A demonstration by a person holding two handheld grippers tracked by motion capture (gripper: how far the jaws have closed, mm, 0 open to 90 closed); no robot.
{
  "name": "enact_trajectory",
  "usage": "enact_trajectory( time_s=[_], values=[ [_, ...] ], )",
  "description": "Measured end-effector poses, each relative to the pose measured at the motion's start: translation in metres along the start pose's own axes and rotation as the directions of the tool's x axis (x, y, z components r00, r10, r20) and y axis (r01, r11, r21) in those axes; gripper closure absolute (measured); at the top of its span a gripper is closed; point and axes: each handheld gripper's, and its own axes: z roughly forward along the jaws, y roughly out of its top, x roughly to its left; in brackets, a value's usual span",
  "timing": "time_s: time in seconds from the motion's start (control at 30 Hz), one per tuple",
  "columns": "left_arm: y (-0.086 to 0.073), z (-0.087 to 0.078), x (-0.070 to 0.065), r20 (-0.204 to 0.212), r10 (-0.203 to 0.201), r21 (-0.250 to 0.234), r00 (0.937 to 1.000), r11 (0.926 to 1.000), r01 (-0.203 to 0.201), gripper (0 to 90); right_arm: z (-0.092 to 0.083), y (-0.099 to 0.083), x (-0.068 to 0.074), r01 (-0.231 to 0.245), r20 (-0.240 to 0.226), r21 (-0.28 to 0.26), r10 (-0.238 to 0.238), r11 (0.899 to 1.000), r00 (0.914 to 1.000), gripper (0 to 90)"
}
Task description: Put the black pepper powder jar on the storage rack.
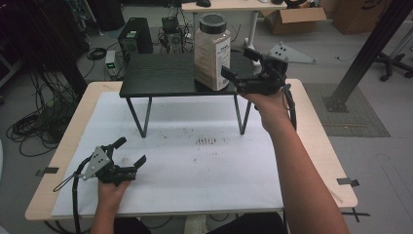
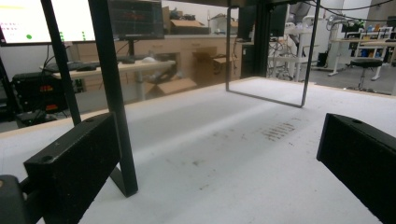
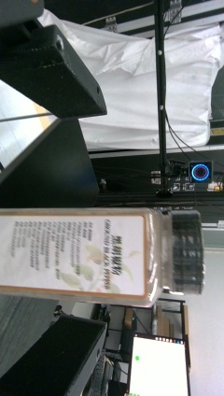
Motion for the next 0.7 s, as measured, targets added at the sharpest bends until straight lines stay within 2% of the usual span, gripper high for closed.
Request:
enact_trajectory(
  time_s=[0.43,0.7],
  values=[
    [0.000,0.000,0.000,0.000,0.001,0.000,1.0000,1.0000,-0.001,0.2,-0.018,-0.025,0.011,-0.014,-0.023,0.005,0.014,1.000,0.9996,0.0],
    [0.000,0.000,0.000,0.000,0.002,-0.001,1.0000,1.0000,-0.002,0.2,-0.022,-0.050,0.016,-0.015,-0.041,0.018,0.016,1.000,0.9990,0.0]
  ],
)
